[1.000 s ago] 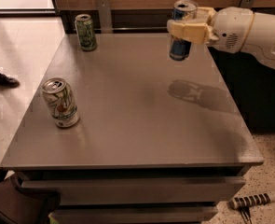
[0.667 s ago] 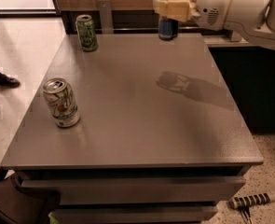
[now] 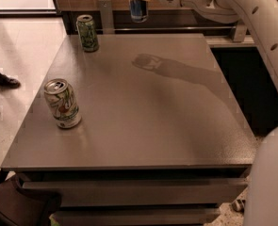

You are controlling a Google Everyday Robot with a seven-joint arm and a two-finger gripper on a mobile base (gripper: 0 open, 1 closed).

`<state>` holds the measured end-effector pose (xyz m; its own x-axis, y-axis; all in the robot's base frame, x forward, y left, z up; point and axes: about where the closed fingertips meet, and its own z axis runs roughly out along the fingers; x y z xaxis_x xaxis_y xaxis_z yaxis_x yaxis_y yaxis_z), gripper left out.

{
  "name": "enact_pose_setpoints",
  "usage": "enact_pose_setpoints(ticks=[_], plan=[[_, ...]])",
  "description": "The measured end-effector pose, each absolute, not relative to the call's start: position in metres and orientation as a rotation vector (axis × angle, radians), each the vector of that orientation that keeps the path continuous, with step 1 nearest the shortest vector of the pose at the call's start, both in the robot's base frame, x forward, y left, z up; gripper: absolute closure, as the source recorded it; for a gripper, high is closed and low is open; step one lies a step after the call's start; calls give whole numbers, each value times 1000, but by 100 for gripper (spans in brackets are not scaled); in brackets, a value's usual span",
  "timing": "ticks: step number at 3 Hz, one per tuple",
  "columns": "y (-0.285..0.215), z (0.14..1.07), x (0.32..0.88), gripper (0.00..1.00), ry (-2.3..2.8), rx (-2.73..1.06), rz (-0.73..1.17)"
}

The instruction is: Move redbull can near green can

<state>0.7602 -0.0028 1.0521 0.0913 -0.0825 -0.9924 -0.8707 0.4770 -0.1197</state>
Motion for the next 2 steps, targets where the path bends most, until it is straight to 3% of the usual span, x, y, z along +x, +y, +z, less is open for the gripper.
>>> enact_pose_setpoints(ticks=[2], plan=[[34,1013,808,100,1351,-944,773]])
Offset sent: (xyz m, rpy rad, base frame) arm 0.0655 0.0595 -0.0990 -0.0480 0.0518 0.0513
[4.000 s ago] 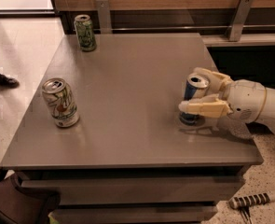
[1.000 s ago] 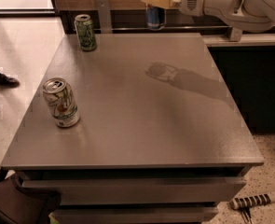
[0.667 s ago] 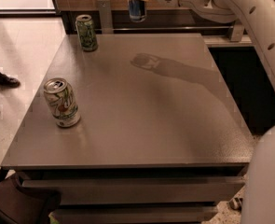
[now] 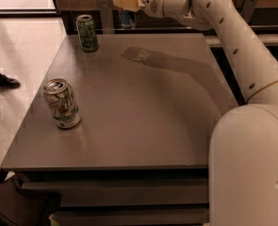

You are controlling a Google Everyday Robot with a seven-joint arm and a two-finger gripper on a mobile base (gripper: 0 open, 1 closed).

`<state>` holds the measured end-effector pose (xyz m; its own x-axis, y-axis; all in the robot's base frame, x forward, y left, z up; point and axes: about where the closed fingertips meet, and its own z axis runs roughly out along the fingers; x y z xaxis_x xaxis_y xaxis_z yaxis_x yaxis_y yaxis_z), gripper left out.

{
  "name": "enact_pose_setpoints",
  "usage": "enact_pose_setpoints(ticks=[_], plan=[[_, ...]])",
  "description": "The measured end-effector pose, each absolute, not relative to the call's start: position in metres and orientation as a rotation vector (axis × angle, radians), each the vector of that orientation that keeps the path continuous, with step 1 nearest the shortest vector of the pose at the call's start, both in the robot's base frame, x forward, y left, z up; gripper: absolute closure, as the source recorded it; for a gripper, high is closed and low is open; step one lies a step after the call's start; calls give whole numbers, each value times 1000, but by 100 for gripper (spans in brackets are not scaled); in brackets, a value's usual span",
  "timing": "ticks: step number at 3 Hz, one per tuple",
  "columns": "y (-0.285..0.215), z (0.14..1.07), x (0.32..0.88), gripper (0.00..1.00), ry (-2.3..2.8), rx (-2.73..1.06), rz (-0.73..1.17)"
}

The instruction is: Move redbull can near green can

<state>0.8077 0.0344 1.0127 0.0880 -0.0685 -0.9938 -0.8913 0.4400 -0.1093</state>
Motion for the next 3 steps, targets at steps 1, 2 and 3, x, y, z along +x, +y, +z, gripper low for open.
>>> enact_pose_setpoints(ticks=[1,2,3], plan=[[55,971,815,100,1393,-951,792],[80,921,817,100,1400,-896,882],[93,903,814,100,1379,-854,941]])
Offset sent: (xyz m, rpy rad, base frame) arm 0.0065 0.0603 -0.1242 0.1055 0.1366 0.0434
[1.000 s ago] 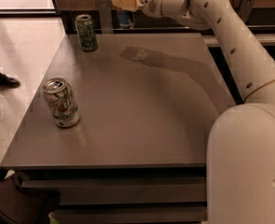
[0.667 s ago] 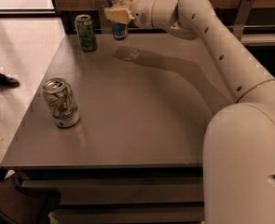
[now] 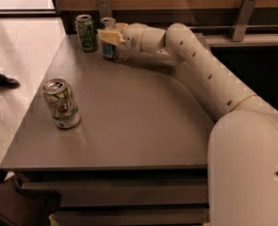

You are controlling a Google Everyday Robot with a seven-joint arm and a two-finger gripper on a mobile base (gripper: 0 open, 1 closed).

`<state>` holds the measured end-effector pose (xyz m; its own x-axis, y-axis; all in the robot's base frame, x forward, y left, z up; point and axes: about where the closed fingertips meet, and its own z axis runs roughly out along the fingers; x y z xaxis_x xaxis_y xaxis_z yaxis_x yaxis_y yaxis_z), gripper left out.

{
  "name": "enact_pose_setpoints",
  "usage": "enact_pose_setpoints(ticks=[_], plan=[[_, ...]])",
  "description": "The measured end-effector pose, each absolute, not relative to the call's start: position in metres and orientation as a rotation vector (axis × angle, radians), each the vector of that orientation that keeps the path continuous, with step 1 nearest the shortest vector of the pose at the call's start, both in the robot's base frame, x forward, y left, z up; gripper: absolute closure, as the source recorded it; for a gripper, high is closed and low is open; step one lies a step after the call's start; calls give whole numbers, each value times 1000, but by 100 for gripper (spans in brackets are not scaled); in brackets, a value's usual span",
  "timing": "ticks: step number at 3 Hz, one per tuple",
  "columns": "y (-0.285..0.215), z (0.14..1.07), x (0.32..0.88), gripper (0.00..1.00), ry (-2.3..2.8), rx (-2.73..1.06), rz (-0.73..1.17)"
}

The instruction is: Move redbull can near green can

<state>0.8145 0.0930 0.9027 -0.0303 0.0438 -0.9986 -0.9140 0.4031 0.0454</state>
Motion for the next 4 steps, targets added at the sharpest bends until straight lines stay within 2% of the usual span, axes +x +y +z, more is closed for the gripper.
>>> enact_pose_setpoints(ticks=[1,4], plan=[[98,903,813,84,1373,-856,950],[109,903,811,15,1369,-864,963]])
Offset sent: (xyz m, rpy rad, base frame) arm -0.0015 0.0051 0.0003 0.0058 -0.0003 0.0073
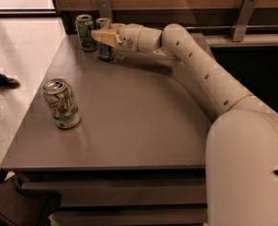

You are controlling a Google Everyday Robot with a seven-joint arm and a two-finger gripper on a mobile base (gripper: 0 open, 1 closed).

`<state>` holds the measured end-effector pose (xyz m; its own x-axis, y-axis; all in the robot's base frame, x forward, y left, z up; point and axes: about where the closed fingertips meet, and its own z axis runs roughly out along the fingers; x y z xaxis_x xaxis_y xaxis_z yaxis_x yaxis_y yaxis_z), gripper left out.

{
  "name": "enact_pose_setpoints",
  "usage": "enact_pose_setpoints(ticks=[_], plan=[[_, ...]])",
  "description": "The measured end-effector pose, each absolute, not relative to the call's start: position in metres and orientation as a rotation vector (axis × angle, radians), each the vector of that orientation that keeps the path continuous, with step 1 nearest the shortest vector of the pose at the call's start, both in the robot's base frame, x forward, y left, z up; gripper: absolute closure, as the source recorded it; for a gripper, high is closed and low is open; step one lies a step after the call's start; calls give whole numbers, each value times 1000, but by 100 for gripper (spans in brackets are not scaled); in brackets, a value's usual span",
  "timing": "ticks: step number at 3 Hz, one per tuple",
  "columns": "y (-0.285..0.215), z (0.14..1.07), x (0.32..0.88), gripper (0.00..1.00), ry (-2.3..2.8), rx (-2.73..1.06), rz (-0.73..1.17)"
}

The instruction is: Move redbull can near green can

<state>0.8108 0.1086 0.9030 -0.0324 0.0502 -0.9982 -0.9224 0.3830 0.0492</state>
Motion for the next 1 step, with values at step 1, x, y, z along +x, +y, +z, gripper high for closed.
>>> enact_pose_setpoints(ticks=[1], plan=[[112,903,810,0,1367,-867,967]])
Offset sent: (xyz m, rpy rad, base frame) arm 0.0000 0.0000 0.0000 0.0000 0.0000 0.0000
